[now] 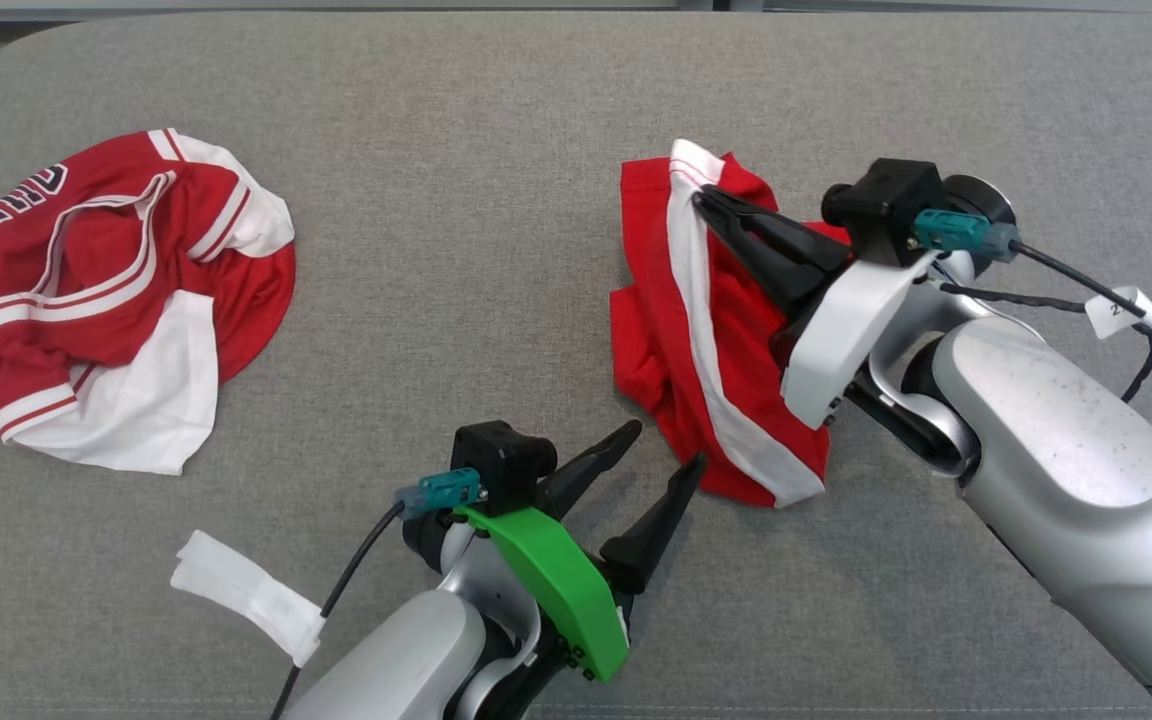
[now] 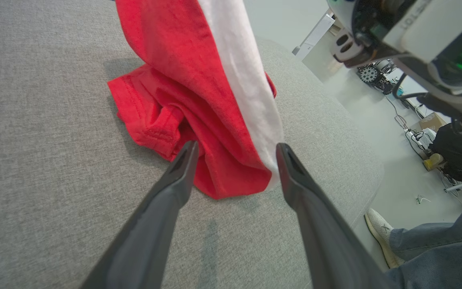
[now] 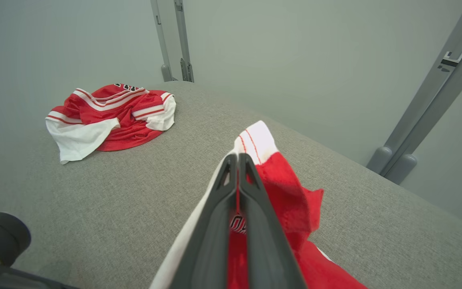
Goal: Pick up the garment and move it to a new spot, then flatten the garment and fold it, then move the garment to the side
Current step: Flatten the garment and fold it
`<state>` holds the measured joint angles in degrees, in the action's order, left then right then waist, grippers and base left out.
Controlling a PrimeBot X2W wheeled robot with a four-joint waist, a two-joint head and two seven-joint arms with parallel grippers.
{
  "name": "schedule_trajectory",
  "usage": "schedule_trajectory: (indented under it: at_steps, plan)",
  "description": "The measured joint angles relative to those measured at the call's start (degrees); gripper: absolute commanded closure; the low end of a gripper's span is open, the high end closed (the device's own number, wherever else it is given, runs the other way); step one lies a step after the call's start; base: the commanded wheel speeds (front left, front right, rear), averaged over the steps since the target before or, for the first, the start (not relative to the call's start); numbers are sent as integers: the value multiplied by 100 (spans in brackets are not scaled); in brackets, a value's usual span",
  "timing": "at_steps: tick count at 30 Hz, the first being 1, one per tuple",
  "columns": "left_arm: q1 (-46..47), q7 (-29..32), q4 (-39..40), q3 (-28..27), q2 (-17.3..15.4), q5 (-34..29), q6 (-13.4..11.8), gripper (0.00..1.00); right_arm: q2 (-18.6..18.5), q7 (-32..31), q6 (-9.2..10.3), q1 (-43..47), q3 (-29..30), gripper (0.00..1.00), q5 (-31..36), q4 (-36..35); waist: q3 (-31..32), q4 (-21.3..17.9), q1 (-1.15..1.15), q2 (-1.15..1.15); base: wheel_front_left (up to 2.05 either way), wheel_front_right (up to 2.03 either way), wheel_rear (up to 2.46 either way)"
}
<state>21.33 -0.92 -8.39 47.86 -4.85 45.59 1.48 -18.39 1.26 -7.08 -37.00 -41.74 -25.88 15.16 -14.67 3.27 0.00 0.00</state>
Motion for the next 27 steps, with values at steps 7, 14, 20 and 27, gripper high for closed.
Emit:
schedule_trajectory:
  at_steps: [7, 14, 20, 27]
  plan:
    - [-33, -158, -45, -22, 73, 116, 0, 0, -330, -1110, -4, -405, -252, 100, -1163, -999, 187, 191, 0, 0, 0, 0, 0]
    - [-52, -330, -134, -151, 98, 285, 0, 0, -410, -1923, -4, -854, 314, 100, -1924, -1497, 331, 542, 1, 0, 0, 0, 0]
    - [-74, -427, -232, -215, 127, 330, -36, 0, -402, -2461, 310, -940, 812, 100, -2254, -1421, 465, 868, 0, 0, 0, 0, 0]
    - [-162, -509, -266, -324, 138, 346, -152, 0, -597, -2966, 983, -711, 957, 100, -2284, -894, 662, 1087, 0, 0, 0, 0, 0]
